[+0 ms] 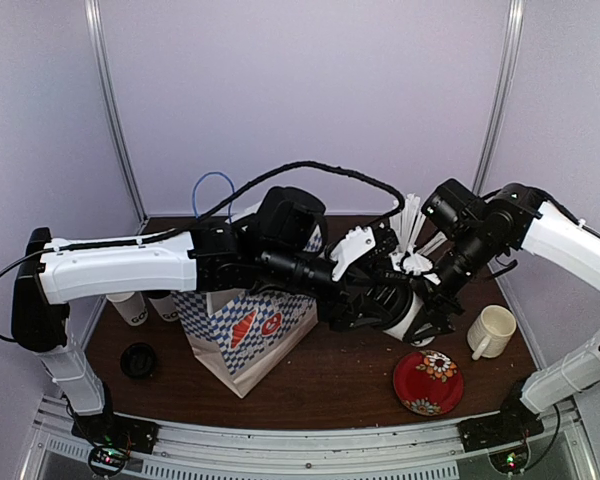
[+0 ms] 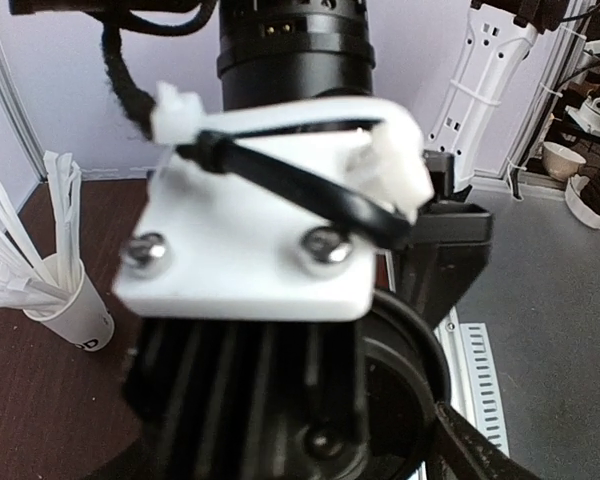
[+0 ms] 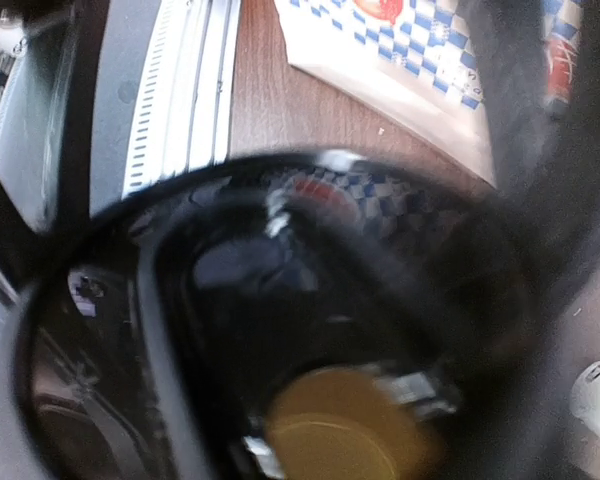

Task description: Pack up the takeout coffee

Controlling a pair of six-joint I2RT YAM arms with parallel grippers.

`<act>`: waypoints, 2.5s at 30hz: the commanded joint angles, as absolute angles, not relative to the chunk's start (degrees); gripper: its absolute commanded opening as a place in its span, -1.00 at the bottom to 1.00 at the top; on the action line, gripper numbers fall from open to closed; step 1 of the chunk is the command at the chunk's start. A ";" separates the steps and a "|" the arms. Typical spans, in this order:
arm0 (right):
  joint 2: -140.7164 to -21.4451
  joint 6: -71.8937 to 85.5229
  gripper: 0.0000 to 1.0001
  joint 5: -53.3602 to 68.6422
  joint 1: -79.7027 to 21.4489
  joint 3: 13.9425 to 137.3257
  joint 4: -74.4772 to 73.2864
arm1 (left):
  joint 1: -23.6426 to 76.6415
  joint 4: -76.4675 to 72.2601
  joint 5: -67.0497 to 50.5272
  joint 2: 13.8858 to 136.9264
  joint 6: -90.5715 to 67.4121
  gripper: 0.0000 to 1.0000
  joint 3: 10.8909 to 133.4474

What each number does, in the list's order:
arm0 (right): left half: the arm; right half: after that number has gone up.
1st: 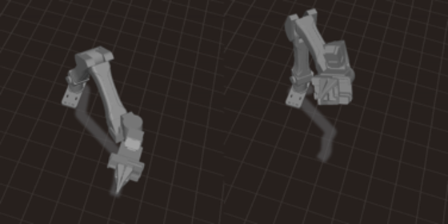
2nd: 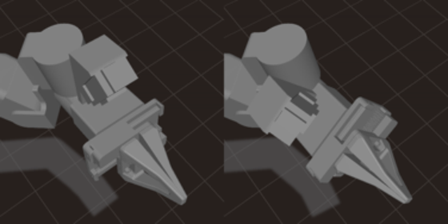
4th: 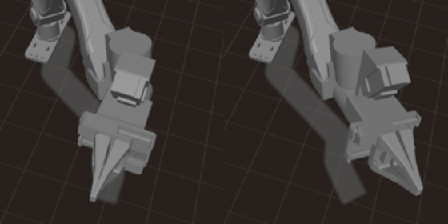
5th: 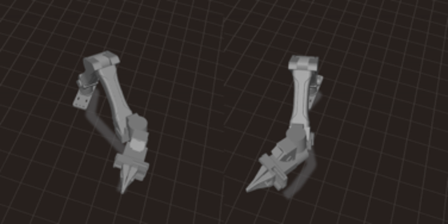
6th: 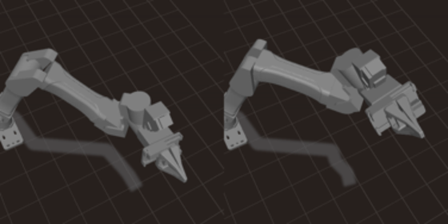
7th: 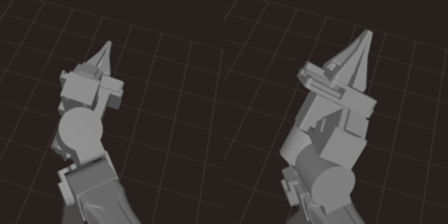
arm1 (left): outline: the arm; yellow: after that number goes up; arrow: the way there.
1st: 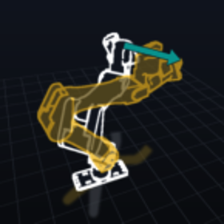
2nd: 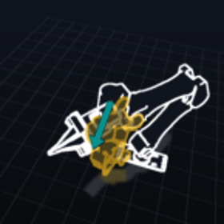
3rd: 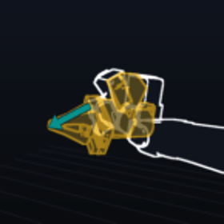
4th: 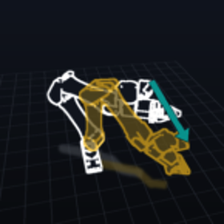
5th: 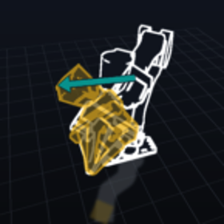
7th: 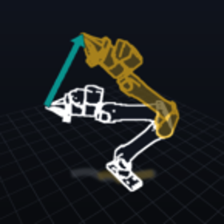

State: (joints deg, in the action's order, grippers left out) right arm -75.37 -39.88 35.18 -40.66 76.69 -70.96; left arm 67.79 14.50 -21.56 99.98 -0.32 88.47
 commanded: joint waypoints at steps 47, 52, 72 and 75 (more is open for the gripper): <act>-122.04 -13.18 -0.14 24.03 -41.57 141.38 -67.52 | 77.56 47.79 3.43 72.91 -7.81 0.30 72.43; -119.94 -11.72 -0.93 21.92 -41.49 139.65 -70.23 | 77.57 53.57 4.57 71.58 -11.19 0.27 72.13; -102.71 -5.85 -1.00 21.53 -36.18 116.35 -68.50 | 70.82 74.87 18.67 67.77 -35.86 0.31 66.72; -101.95 -5.79 -1.00 22.00 -35.99 115.77 -68.38 | 66.40 75.54 17.52 67.48 -37.11 0.32 65.19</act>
